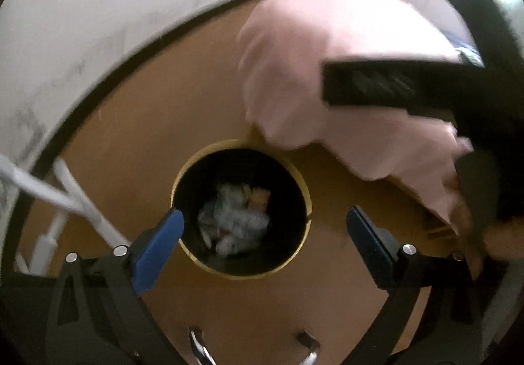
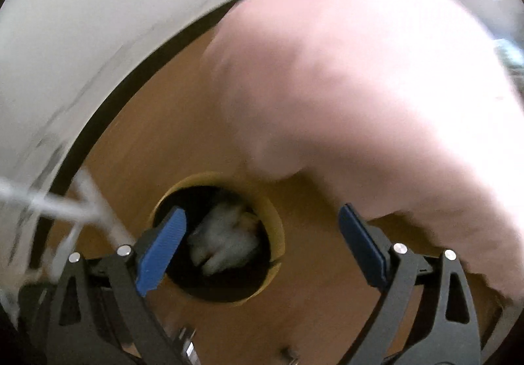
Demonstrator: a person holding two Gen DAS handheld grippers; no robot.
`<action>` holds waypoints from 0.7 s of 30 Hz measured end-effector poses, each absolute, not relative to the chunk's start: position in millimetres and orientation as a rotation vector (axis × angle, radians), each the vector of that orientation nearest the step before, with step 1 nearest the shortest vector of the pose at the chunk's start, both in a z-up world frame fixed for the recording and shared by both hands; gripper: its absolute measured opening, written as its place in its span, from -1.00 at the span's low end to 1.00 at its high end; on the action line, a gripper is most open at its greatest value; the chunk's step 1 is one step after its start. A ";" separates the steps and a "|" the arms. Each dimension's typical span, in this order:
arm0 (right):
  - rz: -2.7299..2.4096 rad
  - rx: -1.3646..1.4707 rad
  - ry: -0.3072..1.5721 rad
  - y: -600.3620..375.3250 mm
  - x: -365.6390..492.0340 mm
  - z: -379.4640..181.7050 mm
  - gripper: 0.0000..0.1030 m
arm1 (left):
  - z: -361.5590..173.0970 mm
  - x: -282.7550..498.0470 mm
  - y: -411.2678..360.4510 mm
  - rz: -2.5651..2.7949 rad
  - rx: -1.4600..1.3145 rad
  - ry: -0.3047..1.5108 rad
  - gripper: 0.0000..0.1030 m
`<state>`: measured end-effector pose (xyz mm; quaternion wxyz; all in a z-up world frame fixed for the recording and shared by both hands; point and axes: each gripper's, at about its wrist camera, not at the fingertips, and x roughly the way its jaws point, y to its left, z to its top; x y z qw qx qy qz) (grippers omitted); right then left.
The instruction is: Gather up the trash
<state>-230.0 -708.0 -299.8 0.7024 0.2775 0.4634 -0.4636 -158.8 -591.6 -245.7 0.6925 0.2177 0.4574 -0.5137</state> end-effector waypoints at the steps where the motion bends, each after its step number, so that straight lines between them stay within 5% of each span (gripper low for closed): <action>1: -1.115 0.569 0.994 -708.7 -236.0 -281.3 0.86 | -224.9 -173.1 -586.4 -1.179 0.491 0.931 0.88; 11: -1.288 0.323 0.326 -607.2 -277.9 -95.3 0.86 | -39.5 -182.9 -453.4 -1.159 0.314 0.314 0.88; 21: -0.610 0.202 0.409 -416.1 -79.6 -48.7 0.86 | 14.1 -44.2 -262.9 -0.544 0.144 0.353 0.88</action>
